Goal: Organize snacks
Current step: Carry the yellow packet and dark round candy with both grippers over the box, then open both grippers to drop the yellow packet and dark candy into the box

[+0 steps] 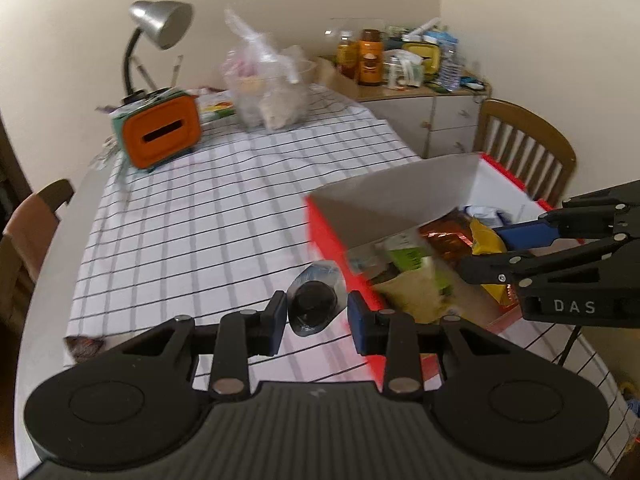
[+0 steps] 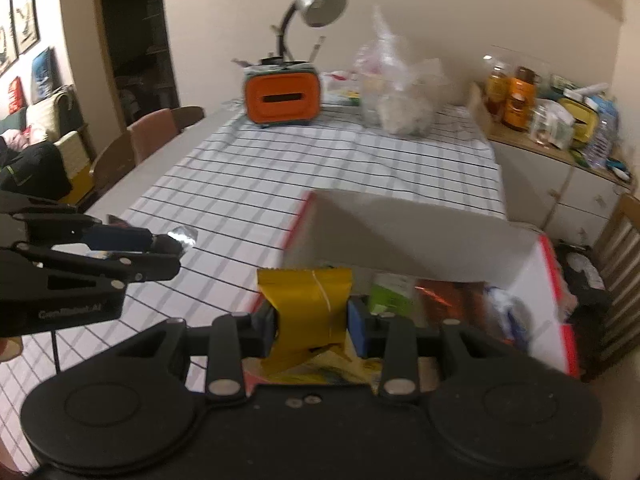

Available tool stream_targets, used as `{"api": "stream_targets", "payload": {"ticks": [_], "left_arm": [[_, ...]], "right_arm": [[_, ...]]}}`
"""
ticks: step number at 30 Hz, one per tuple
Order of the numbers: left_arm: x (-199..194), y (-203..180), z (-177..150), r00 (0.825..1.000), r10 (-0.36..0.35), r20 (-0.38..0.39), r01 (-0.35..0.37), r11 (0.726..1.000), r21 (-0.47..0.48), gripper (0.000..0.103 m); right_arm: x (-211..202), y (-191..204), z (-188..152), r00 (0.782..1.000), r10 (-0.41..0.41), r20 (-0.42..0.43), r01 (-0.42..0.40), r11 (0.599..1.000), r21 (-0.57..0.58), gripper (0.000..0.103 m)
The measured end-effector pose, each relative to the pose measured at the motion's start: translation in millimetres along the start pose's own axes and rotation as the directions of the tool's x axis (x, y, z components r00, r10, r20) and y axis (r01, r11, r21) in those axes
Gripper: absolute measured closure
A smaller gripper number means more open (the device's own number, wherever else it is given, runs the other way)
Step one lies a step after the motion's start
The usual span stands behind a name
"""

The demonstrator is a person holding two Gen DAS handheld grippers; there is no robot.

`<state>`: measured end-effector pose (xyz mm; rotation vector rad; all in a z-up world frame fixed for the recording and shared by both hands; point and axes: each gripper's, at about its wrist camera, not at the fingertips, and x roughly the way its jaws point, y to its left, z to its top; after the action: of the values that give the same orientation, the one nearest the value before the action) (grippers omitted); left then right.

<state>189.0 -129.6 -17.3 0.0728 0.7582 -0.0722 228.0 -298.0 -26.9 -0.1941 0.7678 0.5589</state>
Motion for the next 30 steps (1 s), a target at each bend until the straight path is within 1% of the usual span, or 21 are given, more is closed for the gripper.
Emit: {"api": "stream_targets", "payload": {"ticks": [5,8,16,19,23,27,30], "left_arm": [[20,-36,13,1.000,-0.015,-0.009,0.015,0.999,0.041,0.071],[38,-54,22,0.999,-0.014,-0.036,0.016,0.999,0.049,0.071],[88,-73,45,0.993,-0.007,-0.119,0.009,1.000,0.015,0.071],[106,-77,53,0.986,0.009,-0.166,-0.009,1.000,0.005,0.071],[128,-75,60,0.973,0.013,-0.229,-0.022,0.999,-0.035,0.071],[146,-77,63,0.961,0.044,-0.275,-0.054,0.998,-0.029,0.071],[154,-81,63,0.953,0.057,-0.297,-0.062,0.998,-0.006,0.071]], "right_arm": [[-1,-40,-9,0.999,-0.043,-0.011,0.043,0.999,0.019,0.067],[4,-61,-11,0.997,-0.066,-0.027,0.067,0.997,0.029,0.067],[37,-103,-12,0.990,-0.107,-0.093,0.111,0.993,0.037,0.067],[50,-114,-7,0.988,-0.108,-0.110,0.114,0.992,0.050,0.067],[67,-124,1,0.986,-0.095,-0.140,0.105,0.993,0.062,0.067],[81,-127,3,0.982,-0.085,-0.168,0.095,0.994,0.047,0.067],[88,-129,4,0.980,-0.061,-0.191,0.072,0.996,0.051,0.067]]}}
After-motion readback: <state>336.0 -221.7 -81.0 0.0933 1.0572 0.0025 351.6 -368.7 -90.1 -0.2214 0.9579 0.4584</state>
